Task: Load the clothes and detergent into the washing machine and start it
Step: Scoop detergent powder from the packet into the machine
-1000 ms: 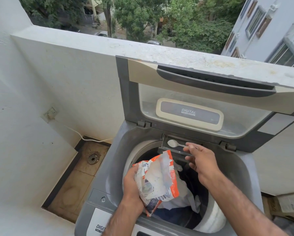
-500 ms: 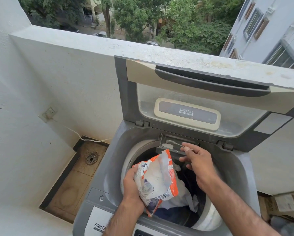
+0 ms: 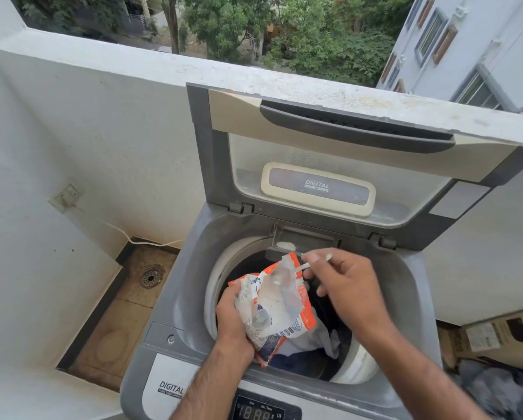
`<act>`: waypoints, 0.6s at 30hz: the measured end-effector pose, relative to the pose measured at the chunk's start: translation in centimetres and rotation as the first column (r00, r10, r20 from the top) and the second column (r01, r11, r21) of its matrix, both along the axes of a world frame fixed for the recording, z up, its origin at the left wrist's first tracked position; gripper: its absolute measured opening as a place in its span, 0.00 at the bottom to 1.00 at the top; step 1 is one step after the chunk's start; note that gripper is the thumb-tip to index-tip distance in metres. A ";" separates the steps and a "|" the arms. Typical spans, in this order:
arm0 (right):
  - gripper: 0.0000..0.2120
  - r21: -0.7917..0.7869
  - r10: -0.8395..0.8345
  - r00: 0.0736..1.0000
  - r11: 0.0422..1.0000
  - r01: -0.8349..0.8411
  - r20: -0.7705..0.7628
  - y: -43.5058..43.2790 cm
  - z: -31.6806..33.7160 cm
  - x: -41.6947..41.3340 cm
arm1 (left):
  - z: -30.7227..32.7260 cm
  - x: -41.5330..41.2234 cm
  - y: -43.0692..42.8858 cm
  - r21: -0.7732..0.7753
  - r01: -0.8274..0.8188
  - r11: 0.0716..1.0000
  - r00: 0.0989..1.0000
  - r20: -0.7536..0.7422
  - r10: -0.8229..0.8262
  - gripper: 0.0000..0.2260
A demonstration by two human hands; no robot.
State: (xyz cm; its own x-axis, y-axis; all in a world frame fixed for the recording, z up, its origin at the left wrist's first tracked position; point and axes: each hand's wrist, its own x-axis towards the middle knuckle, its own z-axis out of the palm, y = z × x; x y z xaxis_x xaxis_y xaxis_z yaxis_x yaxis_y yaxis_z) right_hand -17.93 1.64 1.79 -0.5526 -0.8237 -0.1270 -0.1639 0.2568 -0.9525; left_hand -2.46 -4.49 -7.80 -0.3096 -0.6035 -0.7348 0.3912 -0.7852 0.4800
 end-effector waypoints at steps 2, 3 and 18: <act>0.10 0.091 0.046 0.990 0.995 -0.034 -0.133 0.0 -1.1 1.0 | 0.2 -0.2 0.3 -0.006 0.003 1.000 1.000 -0.026 -0.003 0.18; 0.10 0.123 0.061 0.983 0.992 -0.040 -0.171 0.1 -1.6 1.4 | 0.2 -0.2 0.4 -0.016 0.004 1.000 0.999 -0.033 -0.005 0.19; 0.08 0.114 -0.146 0.971 0.986 0.126 0.191 1.0 -1.2 0.8 | 0.2 0.1 0.4 -0.002 -0.057 0.998 0.998 -0.033 0.057 0.15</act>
State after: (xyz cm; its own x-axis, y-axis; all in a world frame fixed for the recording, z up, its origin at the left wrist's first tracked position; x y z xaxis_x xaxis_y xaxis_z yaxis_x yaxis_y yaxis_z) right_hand -17.13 2.62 0.54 -0.6139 -0.7202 -0.3232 0.0685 0.3593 -0.9307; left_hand -2.38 -4.13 -7.56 -0.2987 -0.6225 -0.7233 0.4504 -0.7602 0.4682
